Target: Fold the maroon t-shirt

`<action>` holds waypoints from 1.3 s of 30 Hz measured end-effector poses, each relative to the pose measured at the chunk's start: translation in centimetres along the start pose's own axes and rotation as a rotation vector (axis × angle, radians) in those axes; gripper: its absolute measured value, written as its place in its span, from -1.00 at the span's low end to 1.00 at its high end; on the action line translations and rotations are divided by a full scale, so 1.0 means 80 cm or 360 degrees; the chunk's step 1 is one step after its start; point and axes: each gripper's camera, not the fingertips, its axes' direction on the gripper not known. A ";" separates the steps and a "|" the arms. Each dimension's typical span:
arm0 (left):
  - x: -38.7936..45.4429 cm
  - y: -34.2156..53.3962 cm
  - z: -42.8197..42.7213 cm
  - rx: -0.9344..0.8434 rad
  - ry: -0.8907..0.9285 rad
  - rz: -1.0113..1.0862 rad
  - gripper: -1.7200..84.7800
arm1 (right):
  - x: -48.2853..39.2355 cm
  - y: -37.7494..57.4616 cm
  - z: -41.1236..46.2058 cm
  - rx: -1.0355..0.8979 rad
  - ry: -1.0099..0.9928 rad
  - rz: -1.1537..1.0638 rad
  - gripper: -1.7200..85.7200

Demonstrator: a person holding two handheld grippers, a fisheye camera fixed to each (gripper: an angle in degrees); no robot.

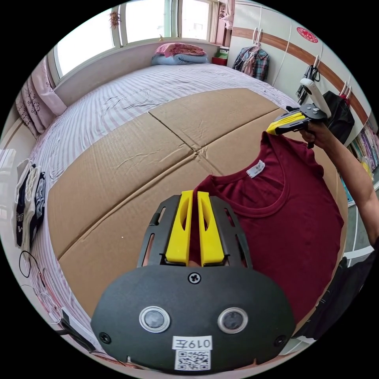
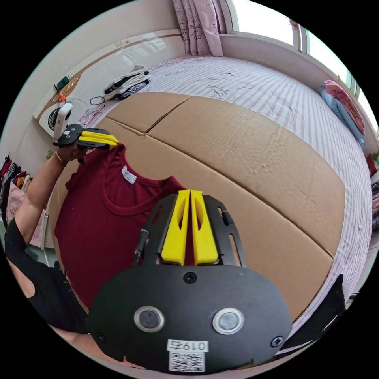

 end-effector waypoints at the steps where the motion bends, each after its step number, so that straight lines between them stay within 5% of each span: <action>1: -0.001 0.002 -0.001 0.0001 -0.0009 -0.0009 -0.93 | 0.004 0.003 -0.001 0.0001 -0.0012 0.0008 -0.97; 16: -0.061 0.084 -0.069 0.0142 -0.0016 -0.0286 -0.94 | 0.083 0.116 -0.086 0.0087 -0.0005 0.0169 -0.88; 30: -0.114 0.318 -0.146 0.0300 0.0028 -0.0556 -0.94 | 0.176 0.274 -0.104 0.0083 -0.0177 0.0349 -0.86; 39: -0.135 0.364 -0.147 0.0262 0.0070 -0.0584 -0.93 | 0.214 0.297 -0.103 0.0099 -0.0244 0.0391 -0.84</action>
